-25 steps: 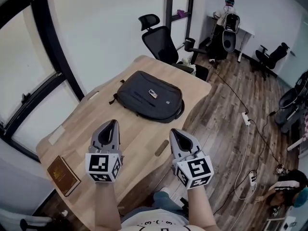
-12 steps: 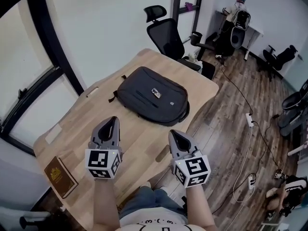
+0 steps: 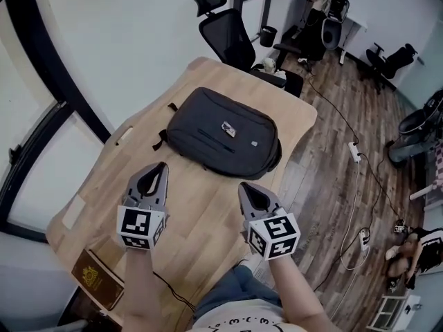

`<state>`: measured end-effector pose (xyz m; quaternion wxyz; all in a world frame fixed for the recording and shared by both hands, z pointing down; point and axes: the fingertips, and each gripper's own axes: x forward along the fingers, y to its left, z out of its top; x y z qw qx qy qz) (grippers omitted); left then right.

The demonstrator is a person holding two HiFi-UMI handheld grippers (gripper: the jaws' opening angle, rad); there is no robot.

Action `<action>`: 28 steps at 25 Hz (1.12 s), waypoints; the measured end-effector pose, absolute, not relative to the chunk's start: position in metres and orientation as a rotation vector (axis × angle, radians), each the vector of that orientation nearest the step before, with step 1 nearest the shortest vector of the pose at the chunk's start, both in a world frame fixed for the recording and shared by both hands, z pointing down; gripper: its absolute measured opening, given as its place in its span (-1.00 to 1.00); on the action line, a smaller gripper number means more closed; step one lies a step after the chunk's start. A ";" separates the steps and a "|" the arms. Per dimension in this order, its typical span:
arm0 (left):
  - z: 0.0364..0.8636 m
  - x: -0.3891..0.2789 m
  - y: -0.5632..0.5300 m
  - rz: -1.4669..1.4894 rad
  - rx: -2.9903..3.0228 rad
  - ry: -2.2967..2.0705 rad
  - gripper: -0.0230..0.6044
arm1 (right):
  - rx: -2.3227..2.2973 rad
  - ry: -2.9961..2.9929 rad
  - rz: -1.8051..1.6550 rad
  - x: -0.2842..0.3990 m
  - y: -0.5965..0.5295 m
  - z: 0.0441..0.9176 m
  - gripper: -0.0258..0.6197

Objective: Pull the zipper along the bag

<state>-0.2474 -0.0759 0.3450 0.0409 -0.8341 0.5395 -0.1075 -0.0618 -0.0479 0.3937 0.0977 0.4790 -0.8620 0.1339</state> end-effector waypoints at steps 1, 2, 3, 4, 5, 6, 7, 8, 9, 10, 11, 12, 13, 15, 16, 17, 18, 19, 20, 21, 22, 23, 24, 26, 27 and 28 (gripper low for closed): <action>0.351 -0.251 -0.083 -0.340 -2.572 1.633 -0.87 | 1.402 -2.538 0.394 -0.070 -0.052 0.401 -0.76; 0.359 -0.254 -0.089 -0.354 -2.588 1.616 -0.87 | 1.387 -2.528 0.396 -0.078 -0.055 0.409 -0.76; 0.366 -0.256 -0.095 -0.371 -2.602 1.598 -0.87 | 1.373 -2.520 0.408 -0.085 -0.059 0.418 -0.76; 0.374 -0.258 -0.102 -0.392 -2.614 1.578 -0.87 | 1.361 -2.516 0.427 -0.092 -0.063 0.426 -0.76; 0.381 -0.260 -0.108 -0.413 -2.624 1.557 -0.87 | 1.354 -2.514 0.453 -0.097 -0.067 0.434 -0.76; 0.387 -0.261 -0.114 -0.434 -2.633 1.535 -0.87 | 1.354 -2.512 0.484 -0.102 -0.072 0.443 -0.76; 0.394 -0.262 -0.121 -0.456 -2.640 1.512 -0.87 | 1.363 -2.510 0.520 -0.106 -0.078 0.451 -0.76; 0.400 -0.263 -0.127 -0.481 -2.645 1.487 -0.87 | 1.379 -2.507 0.559 -0.109 -0.083 0.460 -0.76; 0.406 -0.262 -0.132 -0.511 -2.648 1.463 -0.87 | 1.399 -2.500 0.596 -0.111 -0.089 0.469 -0.76; 0.411 -0.262 -0.138 -0.541 -2.649 1.439 -0.87 | 1.420 -2.489 0.627 -0.112 -0.094 0.478 -0.76; 0.416 -0.262 -0.144 -0.564 -2.650 1.415 -0.87 | 1.442 -2.472 0.650 -0.114 -0.098 0.488 -0.76; 0.420 -0.261 -0.150 -0.579 -2.655 1.393 -0.87 | 1.465 -2.452 0.665 -0.115 -0.102 0.498 -0.76; 0.424 -0.261 -0.156 -0.586 -2.665 1.372 -0.87 | 1.486 -2.429 0.676 -0.117 -0.106 0.508 -0.76; 0.432 -0.258 -0.168 -0.591 -2.696 1.341 -0.87 | 1.511 -2.385 0.706 -0.120 -0.111 0.528 -0.76; 0.437 -0.256 -0.173 -0.590 -2.714 1.334 -0.86 | 1.505 -2.373 0.729 -0.124 -0.113 0.536 -0.76; 0.442 -0.254 -0.177 -0.587 -2.733 1.332 -0.86 | 1.485 -2.372 0.758 -0.129 -0.114 0.543 -0.62; 0.448 -0.251 -0.181 -0.585 -2.751 1.335 -0.86 | 1.460 -2.373 0.786 -0.135 -0.116 0.549 -0.23; 0.454 -0.248 -0.185 -0.586 -2.767 1.340 -0.86 | 1.442 -2.370 0.806 -0.140 -0.118 0.554 -0.23; 0.460 -0.246 -0.188 -0.589 -2.779 1.344 -0.86 | 1.434 -2.361 0.815 -0.145 -0.122 0.559 -0.24; 0.465 -0.243 -0.191 -0.592 -2.789 1.345 -0.86 | 1.433 -2.349 0.822 -0.149 -0.125 0.564 -0.27; 0.468 -0.241 -0.194 -0.590 -2.797 1.346 -0.86 | 1.436 -2.334 0.834 -0.152 -0.129 0.569 -0.29; 0.472 -0.240 -0.197 -0.581 -2.806 1.353 -0.86 | 1.440 -2.318 0.849 -0.156 -0.133 0.576 -0.31; 0.474 -0.239 -0.200 -0.568 -2.813 1.362 -0.86 | 1.445 -2.301 0.867 -0.158 -0.136 0.582 -0.31; 0.479 -0.239 -0.207 -0.553 -2.817 1.378 -0.86 | 1.461 -2.264 0.903 -0.161 -0.141 0.595 -0.31; 0.481 -0.239 -0.210 -0.556 -2.810 1.378 -0.86 | 1.475 -2.247 0.918 -0.161 -0.145 0.600 -0.31; 0.482 -0.239 -0.213 -0.564 -2.799 1.375 -0.86 | 1.488 -2.236 0.926 -0.161 -0.148 0.603 -0.31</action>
